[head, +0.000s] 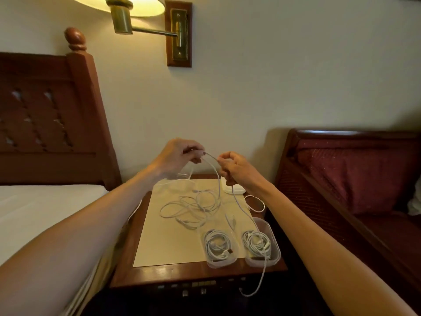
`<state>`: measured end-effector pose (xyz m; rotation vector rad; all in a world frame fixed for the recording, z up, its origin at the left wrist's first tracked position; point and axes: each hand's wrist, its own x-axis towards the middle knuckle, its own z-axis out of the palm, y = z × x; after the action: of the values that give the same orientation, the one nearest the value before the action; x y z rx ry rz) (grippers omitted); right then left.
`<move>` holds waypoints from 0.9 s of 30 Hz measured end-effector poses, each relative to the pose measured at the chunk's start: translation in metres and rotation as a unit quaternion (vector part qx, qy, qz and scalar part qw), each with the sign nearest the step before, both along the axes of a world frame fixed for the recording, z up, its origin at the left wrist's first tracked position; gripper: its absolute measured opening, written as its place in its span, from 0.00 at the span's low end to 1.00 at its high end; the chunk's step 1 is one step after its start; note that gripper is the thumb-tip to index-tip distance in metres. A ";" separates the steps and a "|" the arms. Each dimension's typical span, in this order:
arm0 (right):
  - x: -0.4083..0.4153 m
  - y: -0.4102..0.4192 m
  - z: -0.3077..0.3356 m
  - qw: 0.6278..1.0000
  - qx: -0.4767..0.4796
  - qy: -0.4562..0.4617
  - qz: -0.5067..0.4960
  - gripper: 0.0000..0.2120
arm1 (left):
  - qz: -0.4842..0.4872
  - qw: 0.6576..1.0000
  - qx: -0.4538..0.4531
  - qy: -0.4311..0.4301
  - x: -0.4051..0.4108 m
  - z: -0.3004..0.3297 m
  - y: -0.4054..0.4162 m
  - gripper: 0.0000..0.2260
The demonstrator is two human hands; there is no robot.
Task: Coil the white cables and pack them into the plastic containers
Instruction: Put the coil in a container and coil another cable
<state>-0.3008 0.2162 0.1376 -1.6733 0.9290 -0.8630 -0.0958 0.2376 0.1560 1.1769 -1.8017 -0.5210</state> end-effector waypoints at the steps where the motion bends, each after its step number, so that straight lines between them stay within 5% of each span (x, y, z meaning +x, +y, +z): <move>1: -0.007 0.000 -0.004 1.000 0.009 0.010 0.012 0.10 | 0.036 0.999 -0.032 0.022 0.009 0.005 -0.001 0.05; 6: -0.054 -0.002 -0.028 0.998 0.060 0.022 0.022 0.16 | 0.224 0.957 -0.083 0.167 0.084 0.019 -0.002 0.06; 10: -0.064 -0.008 -0.013 0.994 0.085 -0.047 -0.044 0.16 | 0.267 0.961 0.054 0.049 0.100 0.002 0.010 0.10; 13: -0.048 -0.007 0.003 0.998 0.049 -0.014 -0.043 0.16 | 0.227 0.934 0.243 -0.132 0.080 -0.001 0.022 0.16; 15: -0.034 -0.003 0.011 0.999 -0.006 0.042 -0.026 0.17 | 0.178 0.947 0.208 -0.166 0.059 -0.001 0.027 0.21; 18: -0.014 0.002 0.017 0.991 -0.088 0.097 -0.018 0.17 | 0.062 0.988 0.138 -0.028 0.018 -0.001 0.040 0.20; 21: -0.004 0.003 0.019 0.992 -0.103 0.069 -0.005 0.17 | -0.047 0.976 0.193 0.090 -0.006 -0.018 0.042 0.19; 24: -0.006 0.000 0.026 0.998 -0.065 -0.015 -0.008 0.17 | -0.025 0.979 0.200 0.015 -0.001 -0.055 0.040 0.14; 27: -0.020 -0.010 0.035 0.994 -0.058 -0.066 -0.062 0.17 | 0.107 0.969 0.201 -0.100 0.029 -0.085 0.034 0.05</move>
<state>-0.3204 0.2063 0.1731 -1.6488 0.9138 -1.1163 -0.0672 0.2715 0.0711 1.7344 -1.7547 -0.6814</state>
